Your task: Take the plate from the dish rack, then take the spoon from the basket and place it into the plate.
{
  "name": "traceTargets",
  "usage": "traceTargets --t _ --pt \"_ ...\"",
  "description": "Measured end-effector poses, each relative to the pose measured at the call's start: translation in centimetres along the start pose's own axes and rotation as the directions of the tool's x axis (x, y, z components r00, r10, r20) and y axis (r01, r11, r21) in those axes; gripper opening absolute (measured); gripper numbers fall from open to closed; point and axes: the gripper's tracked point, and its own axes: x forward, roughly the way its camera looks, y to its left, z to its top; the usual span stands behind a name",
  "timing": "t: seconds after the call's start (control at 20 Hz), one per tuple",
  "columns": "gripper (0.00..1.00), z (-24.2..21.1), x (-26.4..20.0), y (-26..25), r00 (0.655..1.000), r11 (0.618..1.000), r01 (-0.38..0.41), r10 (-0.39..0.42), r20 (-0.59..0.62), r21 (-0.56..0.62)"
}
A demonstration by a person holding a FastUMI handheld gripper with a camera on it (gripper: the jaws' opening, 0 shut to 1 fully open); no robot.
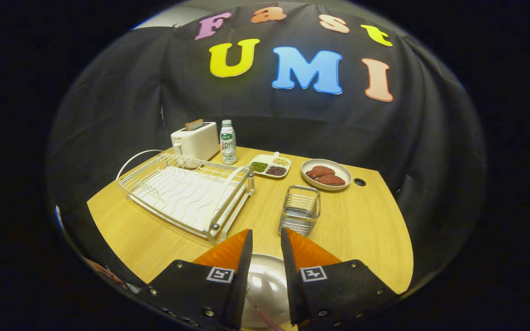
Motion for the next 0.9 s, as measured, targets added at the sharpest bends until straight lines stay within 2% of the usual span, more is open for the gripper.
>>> traceTargets --t 0.25,0.45,0.5,0.6,0.7,0.9 --pt "0.38 5.6 -3.3 -5.2 0.979 0.991 0.119 -0.128 0.16 0.067" --pt "0.38 11.3 -7.6 -9.3 0.921 0.974 0.194 -0.223 0.32 0.12" --pt "0.44 13.6 -9.2 -10.3 0.882 0.967 0.211 -0.251 0.399 0.141" --pt "0.94 16.5 -11.4 -11.6 0.816 0.958 0.232 -0.287 0.502 0.17" --pt "0.95 17.0 -12.8 -12.3 0.782 0.956 0.231 -0.294 0.55 0.181" --pt "0.95 16.3 -13.0 -13.8 0.784 0.955 0.238 -0.296 0.545 0.177"
